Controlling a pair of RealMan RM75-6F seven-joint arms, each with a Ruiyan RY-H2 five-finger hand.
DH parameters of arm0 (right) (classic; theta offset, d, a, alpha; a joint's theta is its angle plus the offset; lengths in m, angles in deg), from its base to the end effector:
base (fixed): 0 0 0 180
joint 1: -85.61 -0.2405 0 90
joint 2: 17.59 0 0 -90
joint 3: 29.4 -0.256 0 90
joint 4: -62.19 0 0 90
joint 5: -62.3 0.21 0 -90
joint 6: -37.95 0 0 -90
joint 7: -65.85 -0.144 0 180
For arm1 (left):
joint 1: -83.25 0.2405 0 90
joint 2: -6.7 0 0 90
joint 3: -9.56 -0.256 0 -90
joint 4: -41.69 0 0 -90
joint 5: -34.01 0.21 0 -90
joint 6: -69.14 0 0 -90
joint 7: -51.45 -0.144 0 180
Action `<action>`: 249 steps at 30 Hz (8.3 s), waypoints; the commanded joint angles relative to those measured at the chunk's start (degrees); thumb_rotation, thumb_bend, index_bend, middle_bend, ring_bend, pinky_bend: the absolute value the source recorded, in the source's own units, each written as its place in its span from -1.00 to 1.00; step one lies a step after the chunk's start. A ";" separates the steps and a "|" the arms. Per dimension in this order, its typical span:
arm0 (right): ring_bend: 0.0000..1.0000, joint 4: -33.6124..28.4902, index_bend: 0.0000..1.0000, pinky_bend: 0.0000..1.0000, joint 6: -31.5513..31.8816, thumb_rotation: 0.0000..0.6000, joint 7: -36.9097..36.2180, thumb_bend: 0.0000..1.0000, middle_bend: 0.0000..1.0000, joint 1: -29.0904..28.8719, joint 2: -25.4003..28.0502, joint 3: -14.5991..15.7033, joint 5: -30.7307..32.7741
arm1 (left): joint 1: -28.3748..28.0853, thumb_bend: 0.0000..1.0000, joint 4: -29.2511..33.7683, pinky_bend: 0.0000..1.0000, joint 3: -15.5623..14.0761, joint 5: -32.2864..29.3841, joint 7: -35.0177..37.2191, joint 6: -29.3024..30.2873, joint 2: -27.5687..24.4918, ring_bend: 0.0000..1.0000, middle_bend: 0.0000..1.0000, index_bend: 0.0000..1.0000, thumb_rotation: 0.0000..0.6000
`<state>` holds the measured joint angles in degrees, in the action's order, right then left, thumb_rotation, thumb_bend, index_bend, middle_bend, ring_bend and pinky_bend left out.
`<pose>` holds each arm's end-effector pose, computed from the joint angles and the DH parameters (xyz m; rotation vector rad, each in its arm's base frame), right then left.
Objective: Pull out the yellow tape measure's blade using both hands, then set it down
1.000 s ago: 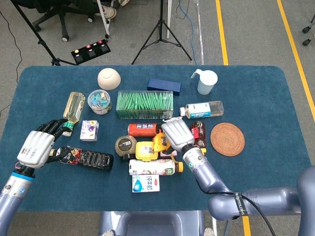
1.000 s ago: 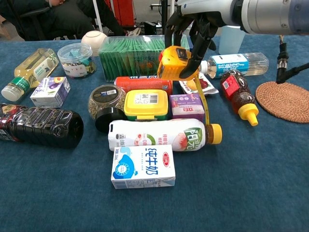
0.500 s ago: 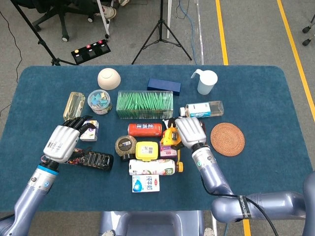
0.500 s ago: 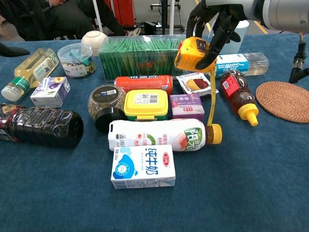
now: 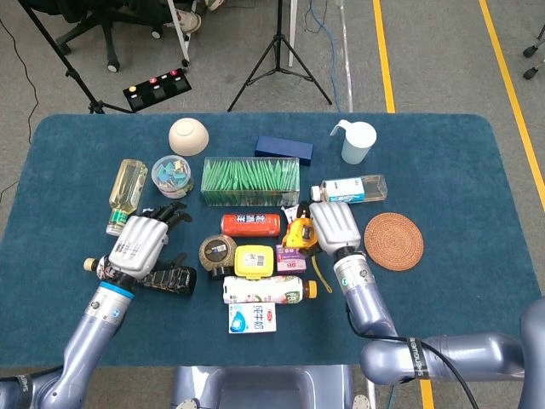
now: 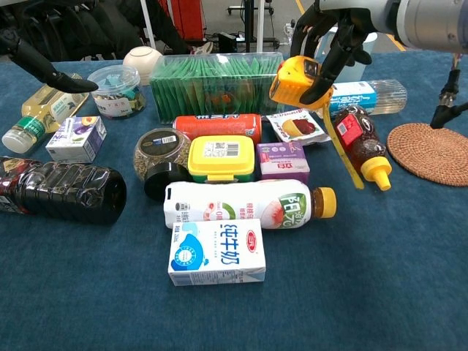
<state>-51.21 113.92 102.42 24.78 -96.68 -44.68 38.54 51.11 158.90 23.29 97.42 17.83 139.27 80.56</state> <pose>-0.0445 -0.3400 0.0463 1.6471 -1.1194 0.9077 -0.1128 0.2821 0.0806 -1.6849 -0.9142 -1.0666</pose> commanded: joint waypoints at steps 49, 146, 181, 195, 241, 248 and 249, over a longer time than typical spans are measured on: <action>0.57 6.76 0.38 0.56 3.18 1.00 5.74 -0.39 0.29 -3.61 -11.00 -11.54 8.29 | -13.61 -0.79 -10.43 -0.26 2.63 -8.07 -3.07 -0.22 11.60 -0.62 -0.53 -0.41 0.31; 0.57 4.00 0.38 0.57 3.65 1.00 7.79 -0.36 0.28 -2.95 -11.23 -11.78 6.41 | -17.70 -0.44 -16.01 -0.24 2.64 -10.02 -6.78 3.99 20.42 -0.62 -0.53 -0.41 0.31; 0.57 4.82 0.38 0.58 3.12 1.00 7.46 -0.36 0.28 -2.25 -10.80 -11.22 6.63 | -16.84 -0.22 -16.21 -0.24 2.12 -7.39 -3.84 2.73 20.11 -0.57 -0.53 -0.03 1.00; 0.57 5.33 0.38 0.59 2.61 1.00 7.47 -0.36 0.28 -2.18 -10.79 -11.06 6.78 | -16.63 -0.11 -17.37 -0.25 1.95 -5.94 -1.51 1.72 20.40 -0.57 -0.53 0.00 1.00; 0.57 2.45 0.40 0.59 1.31 1.00 7.75 -0.35 0.29 0.20 -6.78 -7.57 3.42 | -9.66 -0.09 -13.19 -0.25 1.55 -4.42 12.41 -0.64 11.96 -0.57 -0.47 0.13 1.00; 0.57 2.01 0.40 0.59 1.33 1.00 7.61 -0.35 0.29 0.60 -6.35 -6.88 2.60 | -7.83 -0.10 -11.16 -0.25 1.59 -3.31 15.42 -0.51 8.54 -0.57 -0.47 0.13 1.00; 0.57 1.97 0.40 0.59 1.33 1.00 7.59 -0.35 0.29 0.66 -6.26 -6.81 2.54 | -7.60 -0.10 -10.98 -0.25 1.59 -3.21 15.81 -0.48 8.16 -0.57 -0.47 0.13 1.00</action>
<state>-49.22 115.24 110.03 25.41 -102.98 -51.52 41.11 43.13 147.57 24.89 93.97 33.13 138.75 89.22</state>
